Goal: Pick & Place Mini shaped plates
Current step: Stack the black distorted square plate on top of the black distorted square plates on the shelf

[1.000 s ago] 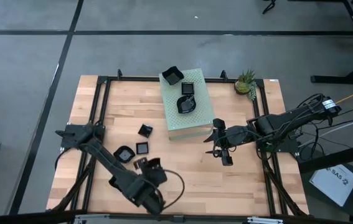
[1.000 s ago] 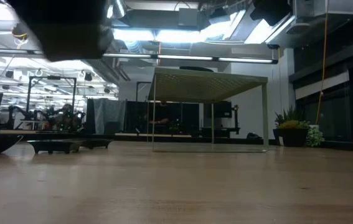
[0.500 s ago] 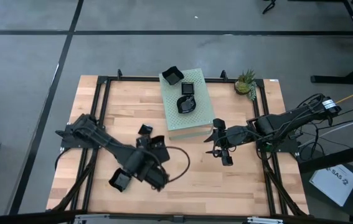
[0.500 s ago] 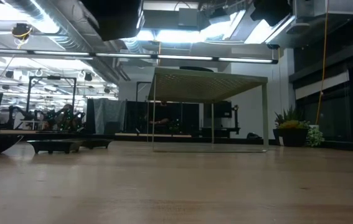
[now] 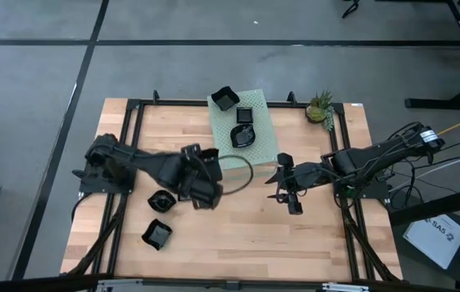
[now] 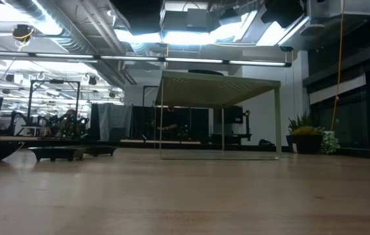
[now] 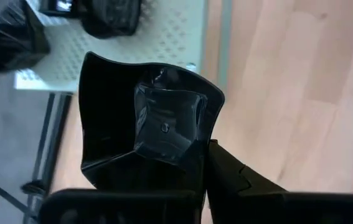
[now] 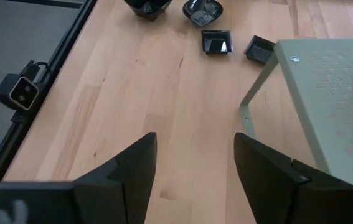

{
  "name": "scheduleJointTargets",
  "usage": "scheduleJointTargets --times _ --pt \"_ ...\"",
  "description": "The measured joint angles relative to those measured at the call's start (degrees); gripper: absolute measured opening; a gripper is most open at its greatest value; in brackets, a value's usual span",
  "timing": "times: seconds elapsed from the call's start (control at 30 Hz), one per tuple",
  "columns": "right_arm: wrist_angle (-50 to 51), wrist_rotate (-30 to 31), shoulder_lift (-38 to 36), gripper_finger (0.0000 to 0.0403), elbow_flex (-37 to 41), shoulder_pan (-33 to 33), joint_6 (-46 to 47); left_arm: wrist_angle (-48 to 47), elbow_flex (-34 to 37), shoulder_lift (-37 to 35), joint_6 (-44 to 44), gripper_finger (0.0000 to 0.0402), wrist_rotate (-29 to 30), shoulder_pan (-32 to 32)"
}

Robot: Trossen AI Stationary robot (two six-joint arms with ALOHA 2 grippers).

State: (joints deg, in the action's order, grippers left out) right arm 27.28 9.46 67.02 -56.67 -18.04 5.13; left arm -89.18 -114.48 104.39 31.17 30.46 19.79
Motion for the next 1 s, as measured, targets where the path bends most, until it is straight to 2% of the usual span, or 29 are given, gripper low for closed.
scheduleJointTargets --times 0.57,0.87,1.0 --pt "-0.48 0.06 -0.01 0.0212 0.00 6.17 2.22 1.41 0.00 -7.17 -32.57 0.0002 -0.83 -18.27" --pt "-1.75 0.08 -0.02 0.0212 0.00 9.58 2.38 6.52 0.00 -7.67 -54.16 0.0002 -2.82 -28.33" --pt "-2.62 2.21 0.00 0.0212 -0.01 10.94 2.37 10.19 0.00 -7.31 -63.82 0.0002 -5.06 -32.11"
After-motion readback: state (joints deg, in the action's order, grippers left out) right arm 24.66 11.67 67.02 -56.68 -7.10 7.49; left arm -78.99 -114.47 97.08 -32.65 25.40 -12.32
